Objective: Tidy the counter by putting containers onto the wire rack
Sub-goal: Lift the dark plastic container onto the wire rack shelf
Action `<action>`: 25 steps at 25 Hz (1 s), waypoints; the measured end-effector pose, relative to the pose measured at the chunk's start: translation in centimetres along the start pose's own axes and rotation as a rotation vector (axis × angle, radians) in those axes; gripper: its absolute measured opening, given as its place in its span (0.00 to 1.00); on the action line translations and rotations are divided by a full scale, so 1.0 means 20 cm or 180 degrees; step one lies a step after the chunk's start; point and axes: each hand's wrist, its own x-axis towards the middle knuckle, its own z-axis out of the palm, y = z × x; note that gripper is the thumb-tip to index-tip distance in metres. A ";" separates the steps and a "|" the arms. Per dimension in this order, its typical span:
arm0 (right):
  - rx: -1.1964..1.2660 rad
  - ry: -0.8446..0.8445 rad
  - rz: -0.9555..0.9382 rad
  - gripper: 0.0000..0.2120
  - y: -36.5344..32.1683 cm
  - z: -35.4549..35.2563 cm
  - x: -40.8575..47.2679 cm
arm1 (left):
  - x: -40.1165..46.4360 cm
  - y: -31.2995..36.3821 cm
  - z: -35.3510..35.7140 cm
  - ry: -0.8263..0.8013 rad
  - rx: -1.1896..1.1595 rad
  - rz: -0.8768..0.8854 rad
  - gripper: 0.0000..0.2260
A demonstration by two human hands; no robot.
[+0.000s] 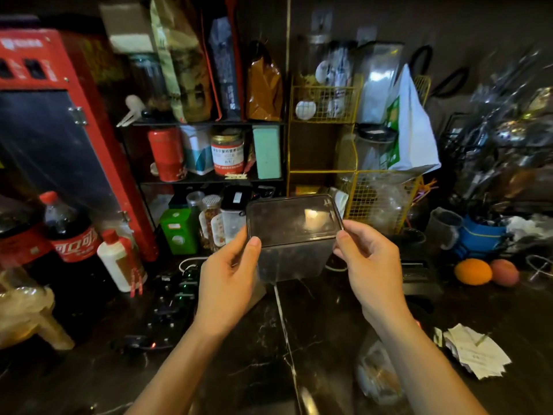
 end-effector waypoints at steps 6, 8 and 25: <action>0.0081 0.0235 -0.0583 0.10 -0.24 -0.11 0.19 | 0.26 0.20 0.09 -0.0125 -0.0129 0.0591 0.18; 0.0115 0.0333 -0.0733 0.10 -0.30 -0.14 0.25 | 0.35 0.26 0.12 -0.0180 -0.0159 0.0743 0.19; 0.0001 0.0207 -0.1300 0.16 -0.30 -0.11 0.87 | 0.97 0.22 0.37 -0.0407 -0.0659 0.0956 0.17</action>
